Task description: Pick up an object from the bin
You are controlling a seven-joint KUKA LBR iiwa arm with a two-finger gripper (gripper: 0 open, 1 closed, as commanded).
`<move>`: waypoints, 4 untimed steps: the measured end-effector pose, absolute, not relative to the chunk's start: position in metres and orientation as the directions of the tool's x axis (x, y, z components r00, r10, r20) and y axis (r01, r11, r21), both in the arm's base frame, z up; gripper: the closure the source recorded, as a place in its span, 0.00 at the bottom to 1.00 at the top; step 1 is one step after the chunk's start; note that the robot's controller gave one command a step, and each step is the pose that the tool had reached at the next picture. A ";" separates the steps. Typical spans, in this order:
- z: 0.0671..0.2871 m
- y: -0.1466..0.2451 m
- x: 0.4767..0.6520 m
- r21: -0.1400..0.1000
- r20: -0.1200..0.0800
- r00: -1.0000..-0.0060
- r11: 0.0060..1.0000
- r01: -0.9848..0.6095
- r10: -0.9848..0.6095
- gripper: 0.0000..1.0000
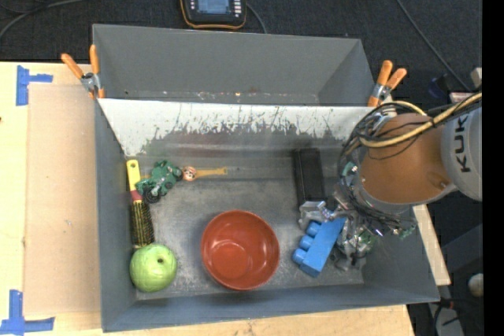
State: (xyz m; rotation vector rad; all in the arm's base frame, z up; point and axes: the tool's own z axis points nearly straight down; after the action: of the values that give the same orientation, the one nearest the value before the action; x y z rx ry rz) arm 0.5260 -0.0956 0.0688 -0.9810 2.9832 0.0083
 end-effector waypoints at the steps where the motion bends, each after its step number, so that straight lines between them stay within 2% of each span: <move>1: 0.070 -0.086 0.532 0.012 0.005 -0.724 0.724 -0.690 -0.690 1.00; 2: 0.070 -0.086 0.532 0.012 0.005 -0.724 0.724 -0.690 -0.690 1.00; 3: 0.080 -0.085 0.531 0.016 0.007 -0.725 0.725 -0.688 -0.689 1.00; 4: 0.112 -0.084 0.529 0.023 0.012 -0.726 0.726 -0.688 -0.688 1.00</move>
Offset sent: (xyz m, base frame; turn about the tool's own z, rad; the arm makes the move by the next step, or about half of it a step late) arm 0.0000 0.0000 0.0000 0.0000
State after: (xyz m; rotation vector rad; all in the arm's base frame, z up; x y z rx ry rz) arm 0.5286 -0.0842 0.1119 -1.1703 2.9364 0.0277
